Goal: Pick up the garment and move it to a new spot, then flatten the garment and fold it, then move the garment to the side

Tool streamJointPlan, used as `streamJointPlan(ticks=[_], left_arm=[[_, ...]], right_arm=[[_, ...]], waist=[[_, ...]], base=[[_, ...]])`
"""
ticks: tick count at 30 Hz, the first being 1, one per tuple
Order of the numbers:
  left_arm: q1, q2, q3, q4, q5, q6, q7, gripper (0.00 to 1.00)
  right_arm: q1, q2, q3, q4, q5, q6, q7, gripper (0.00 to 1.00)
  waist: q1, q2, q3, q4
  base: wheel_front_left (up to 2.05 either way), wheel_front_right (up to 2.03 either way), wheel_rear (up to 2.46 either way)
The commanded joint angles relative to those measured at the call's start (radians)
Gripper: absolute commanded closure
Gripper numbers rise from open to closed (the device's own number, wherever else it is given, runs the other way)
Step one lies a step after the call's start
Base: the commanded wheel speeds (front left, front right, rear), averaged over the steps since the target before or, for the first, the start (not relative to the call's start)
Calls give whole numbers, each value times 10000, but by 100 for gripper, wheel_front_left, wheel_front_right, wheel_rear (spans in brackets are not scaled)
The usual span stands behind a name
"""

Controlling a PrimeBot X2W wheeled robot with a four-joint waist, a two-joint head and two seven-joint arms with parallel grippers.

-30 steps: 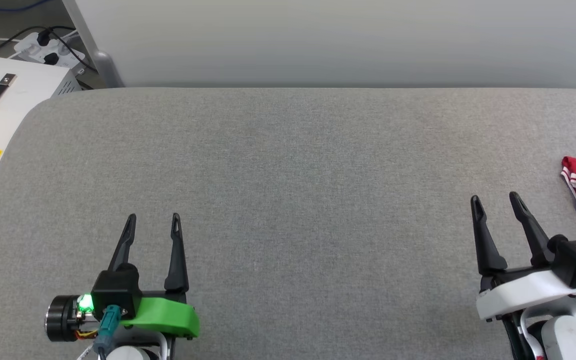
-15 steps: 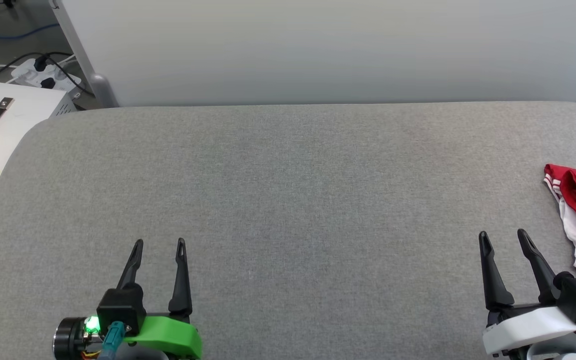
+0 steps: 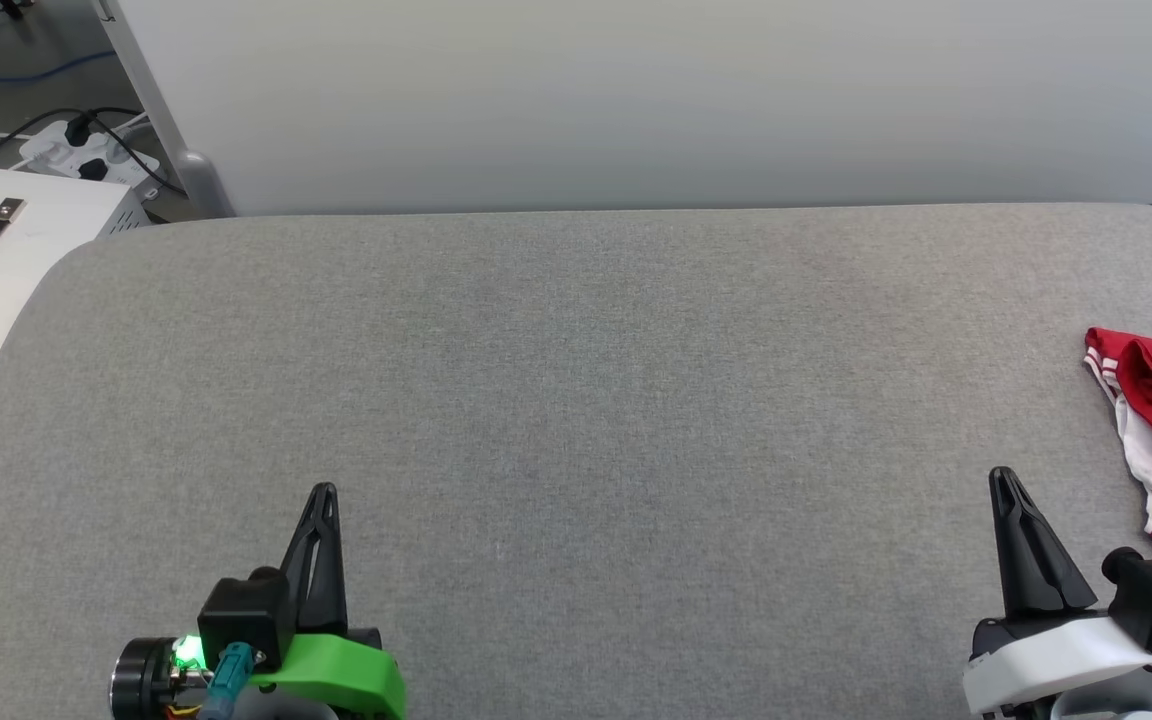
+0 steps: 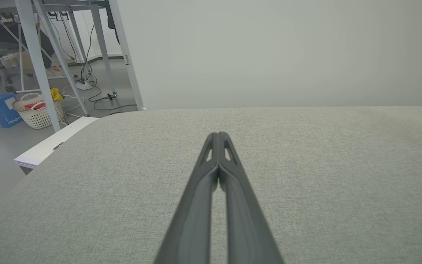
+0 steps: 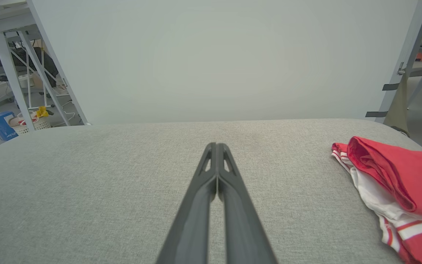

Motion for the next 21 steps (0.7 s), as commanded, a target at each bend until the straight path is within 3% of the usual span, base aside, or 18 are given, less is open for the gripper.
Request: streamJointPlan(ticks=[1, 21], left_arm=[[-23, -10, 28, -39, 37, 0, 50, 100], [-100, -44, 113, -189, 163, -1, 494, 100]], right_arm=[[-32, 31, -2, -34, -105, -1, 66, 100], [-135, 150, 4, -146, -487, -2, 515, 100]], waist=[[1, 0, -4, 2], [1, 0, -49, 20]], base=[[0, 0, 0], [0, 0, 0]])
